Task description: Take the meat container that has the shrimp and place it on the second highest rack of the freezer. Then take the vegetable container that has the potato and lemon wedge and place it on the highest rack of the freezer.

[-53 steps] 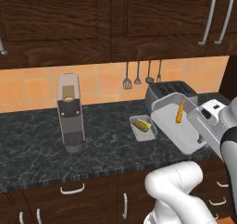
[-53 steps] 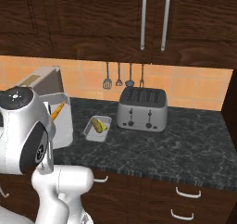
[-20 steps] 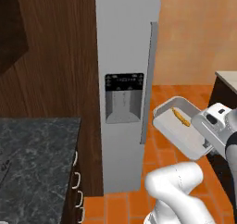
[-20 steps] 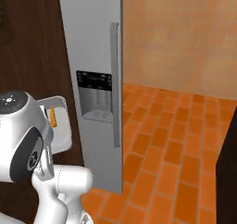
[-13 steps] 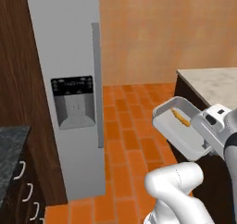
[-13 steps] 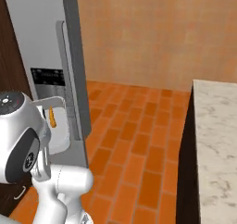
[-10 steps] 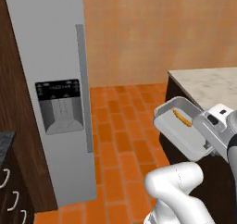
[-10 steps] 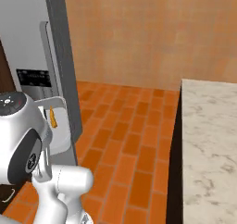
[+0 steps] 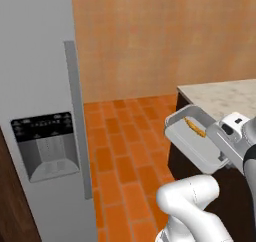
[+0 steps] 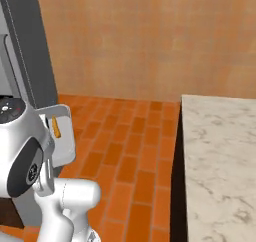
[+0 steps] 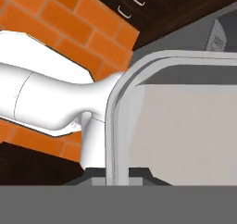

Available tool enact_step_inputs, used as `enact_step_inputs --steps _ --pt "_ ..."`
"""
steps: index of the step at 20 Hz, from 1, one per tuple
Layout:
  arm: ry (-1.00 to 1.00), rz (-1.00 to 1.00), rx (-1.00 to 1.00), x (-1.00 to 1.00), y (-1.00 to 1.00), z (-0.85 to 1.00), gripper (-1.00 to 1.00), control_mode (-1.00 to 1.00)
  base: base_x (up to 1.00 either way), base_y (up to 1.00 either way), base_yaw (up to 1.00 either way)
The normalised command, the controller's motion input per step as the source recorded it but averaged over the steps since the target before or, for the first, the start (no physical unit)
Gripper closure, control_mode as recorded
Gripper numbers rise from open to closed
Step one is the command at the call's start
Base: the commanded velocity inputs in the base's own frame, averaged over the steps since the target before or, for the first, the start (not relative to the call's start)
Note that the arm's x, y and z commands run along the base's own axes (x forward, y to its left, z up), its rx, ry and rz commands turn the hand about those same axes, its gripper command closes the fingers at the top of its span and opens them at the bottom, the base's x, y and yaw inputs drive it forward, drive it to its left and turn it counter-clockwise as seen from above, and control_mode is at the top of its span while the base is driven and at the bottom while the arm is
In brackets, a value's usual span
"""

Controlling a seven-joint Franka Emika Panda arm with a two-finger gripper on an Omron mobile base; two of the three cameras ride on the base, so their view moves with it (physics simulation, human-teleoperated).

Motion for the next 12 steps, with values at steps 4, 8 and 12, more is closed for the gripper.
enact_step_inputs --steps 4,8,12 --pt "0.00 0.00 0.00 0.00 0.00 0.00 1.00 1.00 0.82 -0.35 -0.08" --pt "0.00 0.00 0.00 0.00 0.00 0.00 1.00 1.00 1.00 -0.22 0.00" --pt "0.00 0.00 0.00 0.00 0.00 0.00 1.00 1.00 1.00 -0.21 0.01"
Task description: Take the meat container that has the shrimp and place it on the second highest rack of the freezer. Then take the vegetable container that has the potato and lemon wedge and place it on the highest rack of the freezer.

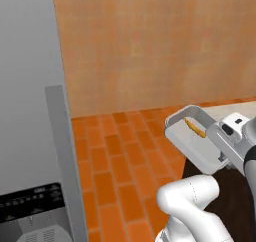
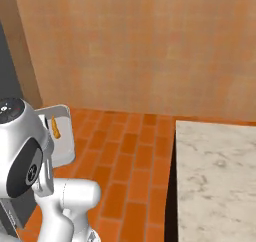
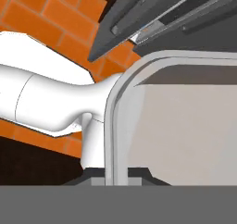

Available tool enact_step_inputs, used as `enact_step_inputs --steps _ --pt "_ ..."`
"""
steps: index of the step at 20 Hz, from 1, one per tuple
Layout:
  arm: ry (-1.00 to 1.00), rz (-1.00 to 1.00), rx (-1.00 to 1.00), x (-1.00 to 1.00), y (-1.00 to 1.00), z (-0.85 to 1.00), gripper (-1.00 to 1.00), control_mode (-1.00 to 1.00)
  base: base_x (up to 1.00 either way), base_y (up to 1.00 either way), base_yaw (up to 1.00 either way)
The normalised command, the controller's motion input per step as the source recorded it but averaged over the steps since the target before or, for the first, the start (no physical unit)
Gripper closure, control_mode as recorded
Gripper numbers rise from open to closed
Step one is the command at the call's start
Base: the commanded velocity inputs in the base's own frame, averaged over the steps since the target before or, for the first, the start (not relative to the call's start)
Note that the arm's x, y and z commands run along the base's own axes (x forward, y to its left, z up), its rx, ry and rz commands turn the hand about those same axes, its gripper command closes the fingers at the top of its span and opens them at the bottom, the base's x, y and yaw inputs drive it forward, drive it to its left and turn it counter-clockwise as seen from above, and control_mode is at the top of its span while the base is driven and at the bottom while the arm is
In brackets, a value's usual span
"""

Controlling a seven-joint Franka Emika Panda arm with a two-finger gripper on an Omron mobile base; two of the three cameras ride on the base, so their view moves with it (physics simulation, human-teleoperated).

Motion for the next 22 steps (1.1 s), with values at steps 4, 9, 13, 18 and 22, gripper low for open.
enact_step_inputs --steps 4,9,13,18,22 --pt "0.00 0.00 0.00 0.00 0.00 0.00 1.00 1.00 1.00 -0.11 0.10" --pt "0.00 0.00 0.00 0.00 0.00 0.00 1.00 1.00 1.00 0.01 0.16" --pt "0.00 0.00 0.00 0.00 0.00 0.00 1.00 1.00 0.85 0.38 0.37" --pt "0.00 0.00 0.00 0.00 0.00 0.00 1.00 1.00 0.33 0.48 0.64" --pt "0.00 0.00 0.00 0.00 0.00 0.00 1.00 1.00 0.11 0.25 0.71"
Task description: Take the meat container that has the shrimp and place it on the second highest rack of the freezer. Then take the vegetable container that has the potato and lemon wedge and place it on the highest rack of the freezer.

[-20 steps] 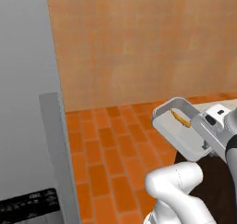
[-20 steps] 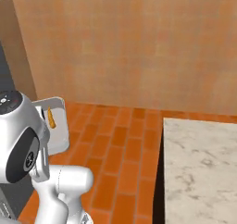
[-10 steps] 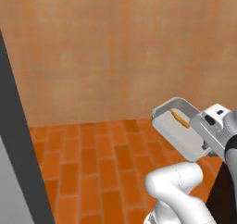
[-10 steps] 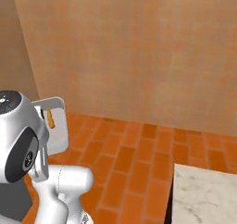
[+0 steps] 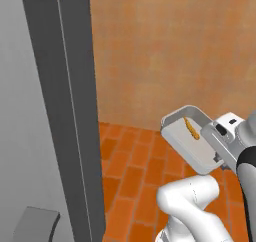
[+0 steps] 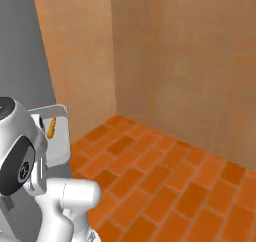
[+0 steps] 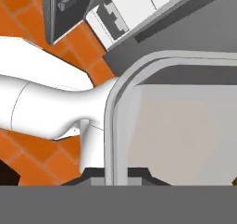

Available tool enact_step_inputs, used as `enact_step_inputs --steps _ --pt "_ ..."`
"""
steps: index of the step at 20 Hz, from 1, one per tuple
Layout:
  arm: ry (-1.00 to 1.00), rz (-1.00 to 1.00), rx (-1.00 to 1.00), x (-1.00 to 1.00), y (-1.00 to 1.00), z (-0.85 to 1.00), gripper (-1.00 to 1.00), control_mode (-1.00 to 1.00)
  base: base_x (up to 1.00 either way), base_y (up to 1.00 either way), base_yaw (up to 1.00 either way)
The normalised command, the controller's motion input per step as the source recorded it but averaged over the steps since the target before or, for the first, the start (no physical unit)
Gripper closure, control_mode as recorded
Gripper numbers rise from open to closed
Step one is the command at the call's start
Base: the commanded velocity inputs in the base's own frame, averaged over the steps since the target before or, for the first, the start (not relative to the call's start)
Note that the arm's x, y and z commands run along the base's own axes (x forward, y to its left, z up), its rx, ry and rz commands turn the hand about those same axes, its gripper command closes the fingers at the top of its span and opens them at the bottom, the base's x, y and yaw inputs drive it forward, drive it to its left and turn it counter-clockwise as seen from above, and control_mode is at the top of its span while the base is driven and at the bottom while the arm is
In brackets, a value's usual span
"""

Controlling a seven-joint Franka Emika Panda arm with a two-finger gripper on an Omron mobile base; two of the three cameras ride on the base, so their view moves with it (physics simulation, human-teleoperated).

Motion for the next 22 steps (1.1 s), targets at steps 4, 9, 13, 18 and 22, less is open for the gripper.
enact_step_inputs --steps 4,9,13,18,22 --pt "0.00 0.00 0.00 0.00 0.00 0.00 1.00 1.00 0.01 0.15 0.52" --pt "0.00 0.00 0.00 0.00 0.00 0.00 1.00 1.00 0.00 0.03 0.53" --pt "0.00 0.00 0.00 0.00 0.00 0.00 1.00 1.00 0.00 0.00 0.63" --pt "0.00 0.00 0.00 0.00 0.00 0.00 1.00 1.00 0.08 -0.02 0.62" --pt "0.00 0.00 0.00 0.00 0.00 0.00 1.00 1.00 0.39 -0.10 0.56"
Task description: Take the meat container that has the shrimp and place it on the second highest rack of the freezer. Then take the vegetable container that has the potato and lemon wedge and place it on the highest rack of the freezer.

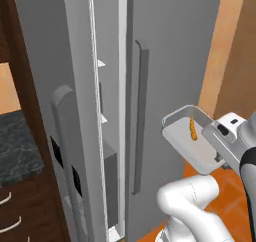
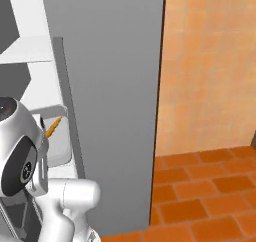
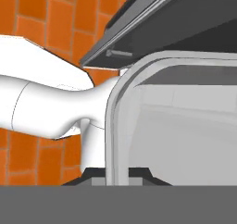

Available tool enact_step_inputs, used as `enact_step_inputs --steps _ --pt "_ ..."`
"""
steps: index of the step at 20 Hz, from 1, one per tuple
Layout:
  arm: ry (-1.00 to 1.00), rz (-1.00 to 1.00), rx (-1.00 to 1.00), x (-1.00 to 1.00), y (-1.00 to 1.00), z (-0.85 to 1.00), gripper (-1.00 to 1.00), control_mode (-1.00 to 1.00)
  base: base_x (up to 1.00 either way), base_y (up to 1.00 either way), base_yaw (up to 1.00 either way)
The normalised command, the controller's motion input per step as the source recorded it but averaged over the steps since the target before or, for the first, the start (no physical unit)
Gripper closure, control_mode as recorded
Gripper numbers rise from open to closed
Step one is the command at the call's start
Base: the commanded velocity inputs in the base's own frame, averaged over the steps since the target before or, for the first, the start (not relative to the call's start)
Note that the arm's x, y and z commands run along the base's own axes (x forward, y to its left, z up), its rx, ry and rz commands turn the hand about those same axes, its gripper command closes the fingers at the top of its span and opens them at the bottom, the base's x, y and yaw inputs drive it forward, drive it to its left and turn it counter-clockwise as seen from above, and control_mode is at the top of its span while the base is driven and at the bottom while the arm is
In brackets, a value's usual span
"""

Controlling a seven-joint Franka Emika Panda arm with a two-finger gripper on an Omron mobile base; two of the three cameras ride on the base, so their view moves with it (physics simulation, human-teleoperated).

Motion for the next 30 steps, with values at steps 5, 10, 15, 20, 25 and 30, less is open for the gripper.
enact_step_inputs --steps 5,10,15,20,25,30 --pt "0.00 0.00 0.00 0.00 0.00 0.00 1.00 1.00 0.46 -0.12 0.52" --pt "0.00 0.00 0.00 0.00 0.00 0.00 1.00 1.00 0.42 -0.13 0.41" --pt "0.00 0.00 0.00 0.00 0.00 0.00 1.00 1.00 0.39 -0.19 0.26" --pt "0.00 0.00 0.00 0.00 0.00 0.00 1.00 1.00 0.46 -0.13 0.16" --pt "0.00 0.00 0.00 0.00 0.00 0.00 1.00 1.00 0.30 -0.06 0.13" --pt "0.00 0.00 0.00 0.00 0.00 0.00 1.00 1.00 0.38 0.00 0.10"
